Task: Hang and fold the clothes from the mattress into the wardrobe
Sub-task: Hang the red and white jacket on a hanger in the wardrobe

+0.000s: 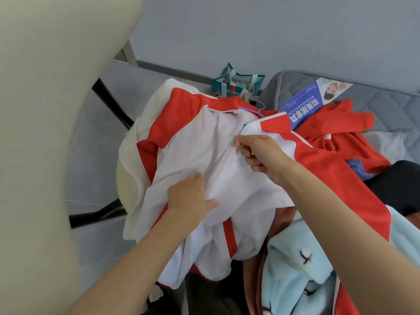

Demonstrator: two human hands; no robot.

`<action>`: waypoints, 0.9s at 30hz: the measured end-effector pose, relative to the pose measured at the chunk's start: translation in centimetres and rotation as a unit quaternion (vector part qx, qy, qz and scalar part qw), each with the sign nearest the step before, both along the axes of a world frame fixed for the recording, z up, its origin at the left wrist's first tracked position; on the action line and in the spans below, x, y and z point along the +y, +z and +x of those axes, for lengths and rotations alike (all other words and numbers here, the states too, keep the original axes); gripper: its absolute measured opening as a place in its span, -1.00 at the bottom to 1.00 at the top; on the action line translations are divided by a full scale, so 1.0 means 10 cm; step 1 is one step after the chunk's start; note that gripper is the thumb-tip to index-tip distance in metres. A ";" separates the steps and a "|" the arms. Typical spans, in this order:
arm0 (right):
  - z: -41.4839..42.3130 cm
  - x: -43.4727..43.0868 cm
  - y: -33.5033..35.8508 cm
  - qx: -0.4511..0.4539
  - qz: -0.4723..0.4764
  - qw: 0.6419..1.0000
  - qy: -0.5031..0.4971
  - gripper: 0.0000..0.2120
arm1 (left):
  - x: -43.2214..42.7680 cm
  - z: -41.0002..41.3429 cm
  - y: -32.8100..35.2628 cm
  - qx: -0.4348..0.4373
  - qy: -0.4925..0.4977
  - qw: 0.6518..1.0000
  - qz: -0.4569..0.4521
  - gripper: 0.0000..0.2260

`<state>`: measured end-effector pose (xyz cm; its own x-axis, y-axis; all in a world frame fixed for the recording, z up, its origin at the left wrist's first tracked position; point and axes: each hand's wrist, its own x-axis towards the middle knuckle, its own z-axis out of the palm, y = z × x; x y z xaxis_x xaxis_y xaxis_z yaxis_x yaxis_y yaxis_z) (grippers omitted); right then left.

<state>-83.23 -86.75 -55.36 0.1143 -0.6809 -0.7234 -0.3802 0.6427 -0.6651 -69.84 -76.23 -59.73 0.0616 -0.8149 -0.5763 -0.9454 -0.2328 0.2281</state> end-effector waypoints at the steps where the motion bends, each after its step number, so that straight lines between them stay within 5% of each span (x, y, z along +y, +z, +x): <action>1: -0.02 -0.05 0.00 0.008 0.009 1.000 0.022 -0.81 | -0.14 -0.06 0.04 0.023 0.016 0.998 -0.049 -0.57; 5: -0.10 -0.30 -0.04 0.007 0.056 0.998 0.032 -0.78 | -0.63 -0.23 0.06 0.056 0.008 0.991 -0.120 -0.68; 11: -0.31 -0.83 -0.18 -0.095 0.094 0.978 -0.159 -0.70 | -0.73 -0.15 -0.15 0.118 0.001 0.993 0.007 -0.77; 16: -0.38 -1.19 -0.32 -0.148 0.043 0.952 -0.264 -0.71 | -0.86 -0.07 -0.22 0.073 -0.042 0.989 0.121 -0.79; 18: -0.39 -1.30 -0.37 -0.093 0.008 0.967 -0.236 -0.73 | -0.91 -0.09 -0.23 0.033 -0.071 0.987 0.137 -0.77; 21: -0.40 -1.36 -0.54 0.110 -0.050 0.989 -0.084 -0.71 | -1.02 -0.16 -0.16 -0.019 -0.089 0.993 0.078 -0.68; 27: -0.56 -1.24 -0.90 0.323 -0.176 0.930 -0.022 -0.68 | -1.43 -0.27 -0.17 0.101 0.017 0.989 -0.105 -0.78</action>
